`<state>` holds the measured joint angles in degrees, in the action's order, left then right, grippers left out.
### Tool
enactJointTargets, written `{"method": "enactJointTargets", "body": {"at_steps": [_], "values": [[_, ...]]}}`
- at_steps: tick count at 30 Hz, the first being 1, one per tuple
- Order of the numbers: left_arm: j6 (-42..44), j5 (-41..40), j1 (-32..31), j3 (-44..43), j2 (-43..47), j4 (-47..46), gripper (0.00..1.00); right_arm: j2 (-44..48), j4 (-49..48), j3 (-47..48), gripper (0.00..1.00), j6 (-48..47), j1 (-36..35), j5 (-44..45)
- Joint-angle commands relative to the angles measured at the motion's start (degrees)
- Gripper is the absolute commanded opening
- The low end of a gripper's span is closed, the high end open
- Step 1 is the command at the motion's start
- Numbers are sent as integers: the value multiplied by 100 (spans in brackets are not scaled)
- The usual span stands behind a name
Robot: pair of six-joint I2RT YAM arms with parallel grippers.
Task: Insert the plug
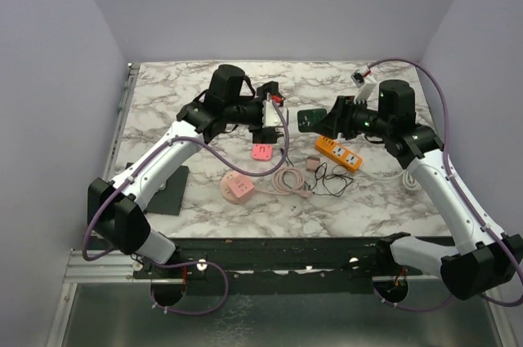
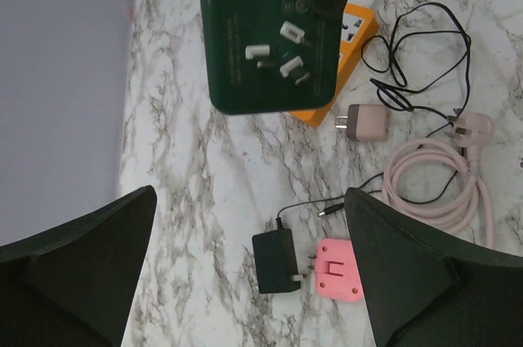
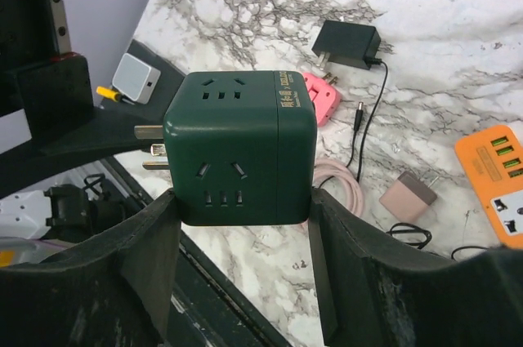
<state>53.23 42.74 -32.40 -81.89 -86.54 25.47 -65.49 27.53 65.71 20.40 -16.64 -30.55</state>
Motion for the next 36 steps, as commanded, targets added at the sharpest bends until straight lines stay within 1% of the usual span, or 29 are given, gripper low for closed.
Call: {"method": "enactJointTargets", "body": {"at_steps": [1, 4, 7, 10, 14, 17, 21, 25, 27, 36], "values": [[408, -313, -295, 500, 587, -1288, 99, -59, -449, 223, 13, -258, -374, 649], [214, -547, -342, 689, 689, -1751, 99, -66, -500, 287, 12, -441, -671, 1318], [349, -678, -341, 788, 789, -1758, 99, -73, -390, 389, 11, -585, -822, 1821], [583, -731, -348, 998, 957, -1784, 99, 48, -376, 433, 8, -786, -1069, 2408], [533, -683, -346, 1129, 1126, -1796, 99, 199, -527, 367, 6, -1041, -1481, 3336], [506, -685, -372, 1199, 1206, -1808, 99, 280, -761, 282, 5, -1118, -1712, 3696], [442, -776, -419, 1201, 1217, -1898, 99, 251, -890, 324, 4, -1189, -1983, 4066], [219, -1062, -504, 1399, 1239, -2490, 99, 120, -936, 413, 4, -1239, -2237, 4377], [196, -1152, -580, 1459, 1229, -2734, 99, 39, -961, 469, 3, -1195, -2315, 4432], [411, -1418, -838, 1443, 1104, -2765, 99, -280, -1113, 677, 3, -801, -2478, 4352]]}}
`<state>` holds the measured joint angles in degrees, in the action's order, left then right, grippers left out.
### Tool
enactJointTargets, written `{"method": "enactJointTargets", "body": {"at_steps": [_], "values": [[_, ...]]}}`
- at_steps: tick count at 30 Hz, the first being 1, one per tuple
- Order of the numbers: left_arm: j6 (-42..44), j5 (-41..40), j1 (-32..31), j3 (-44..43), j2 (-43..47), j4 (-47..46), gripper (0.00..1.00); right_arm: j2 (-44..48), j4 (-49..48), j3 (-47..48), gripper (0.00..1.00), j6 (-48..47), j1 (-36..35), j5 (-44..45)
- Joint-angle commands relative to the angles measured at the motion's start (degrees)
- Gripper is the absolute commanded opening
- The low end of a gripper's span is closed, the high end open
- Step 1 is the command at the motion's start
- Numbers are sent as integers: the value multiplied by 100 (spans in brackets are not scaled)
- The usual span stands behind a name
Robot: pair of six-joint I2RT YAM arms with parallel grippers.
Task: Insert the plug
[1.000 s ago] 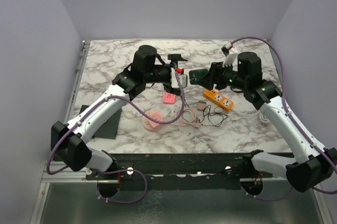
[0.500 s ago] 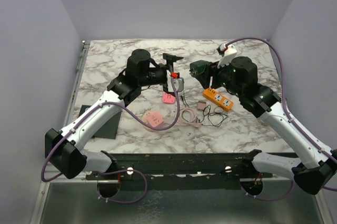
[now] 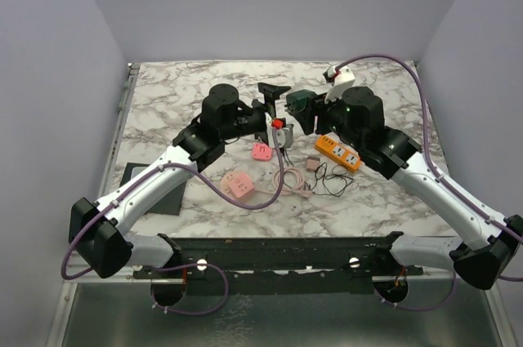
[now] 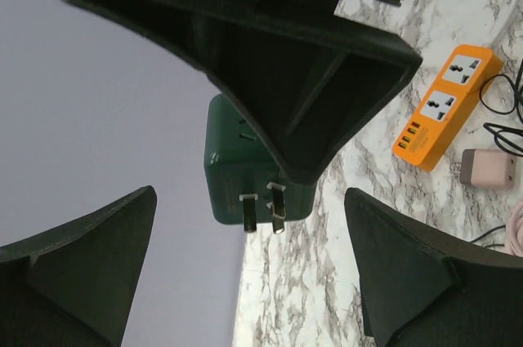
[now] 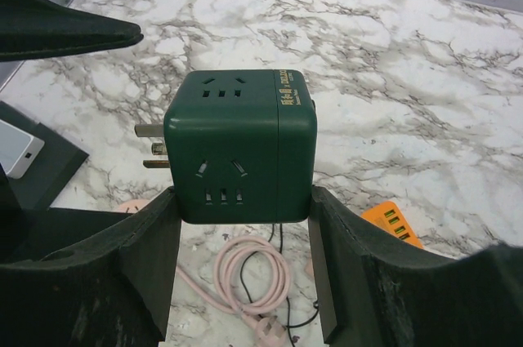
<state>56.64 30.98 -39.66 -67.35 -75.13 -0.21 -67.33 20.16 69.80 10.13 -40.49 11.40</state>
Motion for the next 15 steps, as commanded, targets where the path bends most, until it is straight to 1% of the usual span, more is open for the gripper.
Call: {"method": "enactJointTargets", "body": {"at_steps": [1, 7, 11, 12, 13, 15], "values": [[79, -268, -135, -26, -63, -192, 99, -122, -374, 293, 3, 279, -112, 153], [44, -632, -262, -202, -340, -195, 99, -227, -380, 334, 3, 425, -337, 322], [-68, -1053, -269, -338, -497, -199, 99, -224, -336, 336, 3, 463, -431, 411], [-68, -1132, -263, -340, -513, -190, 96, -220, -311, 347, 3, 493, -429, 402], [-65, -1186, -267, -352, -516, -190, 89, -219, -288, 361, 3, 501, -433, 397], [-80, -1249, -268, -378, -523, -177, 73, -227, -217, 390, 3, 552, -440, 385]]}}
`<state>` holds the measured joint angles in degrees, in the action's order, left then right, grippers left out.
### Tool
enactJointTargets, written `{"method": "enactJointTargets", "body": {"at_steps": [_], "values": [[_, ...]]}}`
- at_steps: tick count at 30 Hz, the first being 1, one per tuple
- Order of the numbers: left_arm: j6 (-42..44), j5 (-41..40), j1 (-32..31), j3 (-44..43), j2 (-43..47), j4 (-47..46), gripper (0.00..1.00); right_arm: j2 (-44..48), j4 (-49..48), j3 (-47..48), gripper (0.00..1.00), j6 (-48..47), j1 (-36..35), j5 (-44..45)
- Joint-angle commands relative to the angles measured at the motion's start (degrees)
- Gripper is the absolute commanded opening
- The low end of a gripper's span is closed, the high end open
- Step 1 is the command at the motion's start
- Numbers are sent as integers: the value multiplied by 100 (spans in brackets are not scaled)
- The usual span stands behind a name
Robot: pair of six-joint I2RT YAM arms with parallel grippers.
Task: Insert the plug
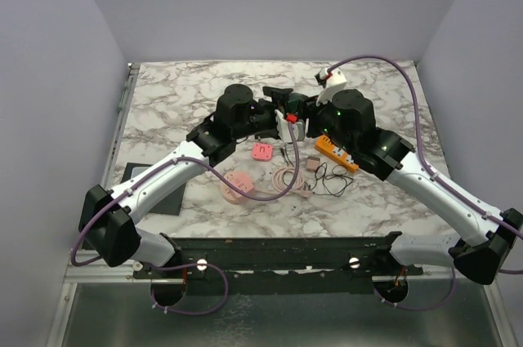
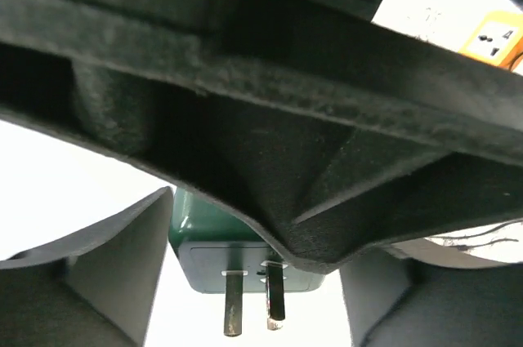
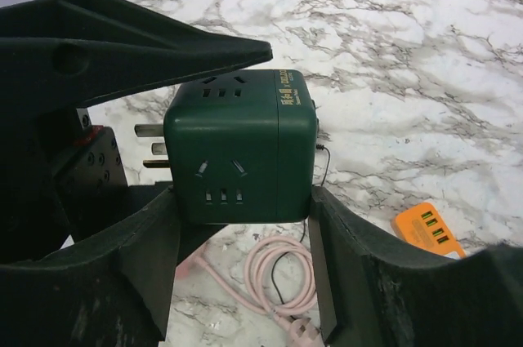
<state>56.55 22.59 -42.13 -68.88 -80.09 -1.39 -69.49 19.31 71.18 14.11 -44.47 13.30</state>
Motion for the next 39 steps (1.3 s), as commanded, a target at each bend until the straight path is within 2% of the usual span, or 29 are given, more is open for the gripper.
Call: {"method": "enactJointTargets", "body": {"at_steps": [1, 2, 4, 5, 6, 8, 9, 10, 11, 13, 15, 19, 24, 34, 39], "values": [[-105, -420, -21, -241, -24, -55, 64, -5, -103, 260, 3, 183, -44, 202], [-132, -422, -22, -254, -7, -50, 52, -3, -60, 263, 3, 197, -43, 210], [-233, -391, -23, -264, 54, -54, 17, -15, 2, 268, 3, 220, -44, 224], [-301, -351, -20, -272, 87, -55, 5, -26, 32, 270, 4, 235, -43, 196], [-386, -296, -23, -282, 125, -55, 0, -43, 86, 299, 8, 255, -43, 153], [-523, -121, -16, -293, 234, -42, 0, -35, 175, 389, 32, 289, -39, -12], [-524, 9, -22, -274, 319, -33, 0, -11, 227, 438, 53, 275, -28, -96], [-496, 144, -22, -213, 472, -29, 0, 34, 297, 512, 65, 230, -3, -214], [-466, 275, -21, -147, 553, -28, 0, 84, 353, 572, 73, 174, 63, -434], [-447, 512, -17, -29, 856, -11, 0, 243, 433, 740, 82, 173, 335, -1079], [-294, 774, -23, 69, 1090, 90, 0, 376, 441, 862, 89, 241, 778, -2119], [336, 1225, -19, 310, 1507, 130, 0, 373, 449, 1040, 95, 366, 1594, -4018], [992, 1598, -22, 474, 1739, 122, 0, 168, -150, 1013, 98, 710, 1771, -6081], [1245, 1783, -18, 428, 1781, 73, 0, -60, -1808, 489, 97, 1880, 1916, -7586], [1183, 1959, -31, 322, 1782, 35, 0, -178, -2168, 327, 96, 1953, 1934, -7815]]}}
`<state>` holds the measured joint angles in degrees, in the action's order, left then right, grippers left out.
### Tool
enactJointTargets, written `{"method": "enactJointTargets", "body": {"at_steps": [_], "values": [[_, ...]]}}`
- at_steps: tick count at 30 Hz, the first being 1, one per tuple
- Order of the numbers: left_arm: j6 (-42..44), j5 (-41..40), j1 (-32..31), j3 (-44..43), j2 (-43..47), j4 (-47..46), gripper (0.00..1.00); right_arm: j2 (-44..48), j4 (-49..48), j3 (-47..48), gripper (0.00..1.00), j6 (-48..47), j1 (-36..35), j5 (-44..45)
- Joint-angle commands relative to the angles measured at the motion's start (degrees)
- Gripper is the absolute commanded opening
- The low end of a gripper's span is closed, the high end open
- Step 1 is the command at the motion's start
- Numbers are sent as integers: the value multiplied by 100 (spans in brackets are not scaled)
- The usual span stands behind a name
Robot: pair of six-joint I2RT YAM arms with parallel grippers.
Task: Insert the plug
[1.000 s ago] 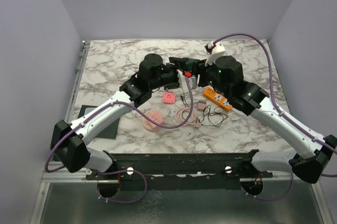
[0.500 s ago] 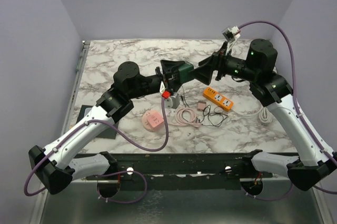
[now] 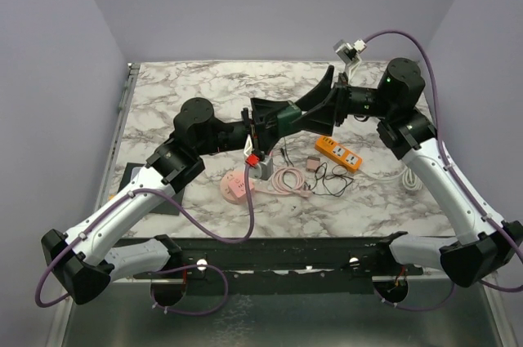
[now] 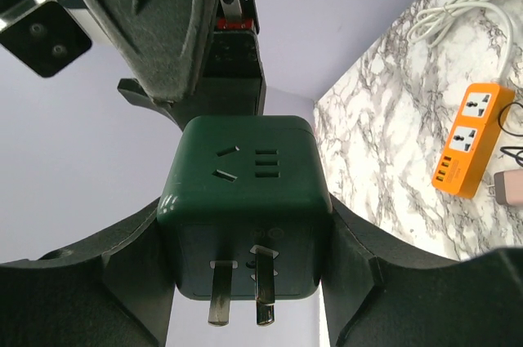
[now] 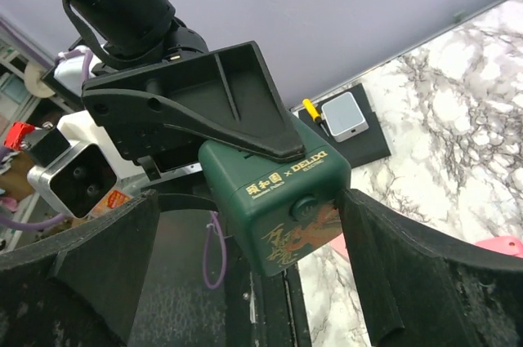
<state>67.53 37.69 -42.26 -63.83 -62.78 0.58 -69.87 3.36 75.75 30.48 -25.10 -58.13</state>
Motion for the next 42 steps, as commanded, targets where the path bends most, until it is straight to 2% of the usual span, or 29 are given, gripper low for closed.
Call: {"method": "enactJointTargets", "body": {"at_steps": [1, 5, 9, 13, 15, 17, 20, 23, 24, 25, 26, 29, 30, 32, 35, 38, 42], "values": [[85, 502, -21, -192, 62, -182, 0, -182, -599, -118, 95, 325, 2, -710], [76, 578, -77, -228, 60, -273, 0, -306, -1045, -126, 93, 607, 6, -888], [102, 564, -123, -287, 31, -395, 0, -394, -1056, -118, 90, 631, 22, -893], [245, 526, -147, -290, 21, -418, 0, -385, -1638, -299, 84, 1084, 50, -983], [333, 476, -144, -250, 12, -426, 0, -415, -1756, -318, 77, 1247, 52, -1030], [396, 394, -143, -213, -6, -466, 0, -427, -1770, -363, 66, 1330, 54, -1072], [404, 241, -150, -113, -12, -708, 0, -370, -1831, -504, 60, 1395, 50, -1053], [293, 126, -150, -68, -74, -984, 0, -335, -1891, -586, 39, 1491, 50, -1012], [306, 98, -146, -63, -109, -1010, 2, -335, -1701, -538, 29, 1371, 49, -944], [354, 67, -143, -49, -142, -1021, 11, -333, -1344, -421, 19, 1137, 56, -845], [415, 11, -142, -27, -168, -1021, 25, -334, -822, -281, 12, 807, 50, -649], [482, -178, -143, 70, -253, -1004, 68, -265, 579, 151, 1, -21, 50, 231], [467, -242, -142, 107, -268, -989, 76, -217, 843, 237, 1, -187, 52, 549], [415, -419, -145, 133, -299, -927, 85, -143, 1260, 341, 1, -449, 54, 1084], [190, -627, -149, 74, -342, -908, 93, -58, 1734, 398, 1, -784, 54, 1686], [165, -713, -144, 5, -375, -838, 95, -25, 1868, 363, 1, -944, 49, 1891], [406, -713, -147, -84, -404, -462, 81, -76, 2050, 466, 1, -1082, 50, 2052]]}}
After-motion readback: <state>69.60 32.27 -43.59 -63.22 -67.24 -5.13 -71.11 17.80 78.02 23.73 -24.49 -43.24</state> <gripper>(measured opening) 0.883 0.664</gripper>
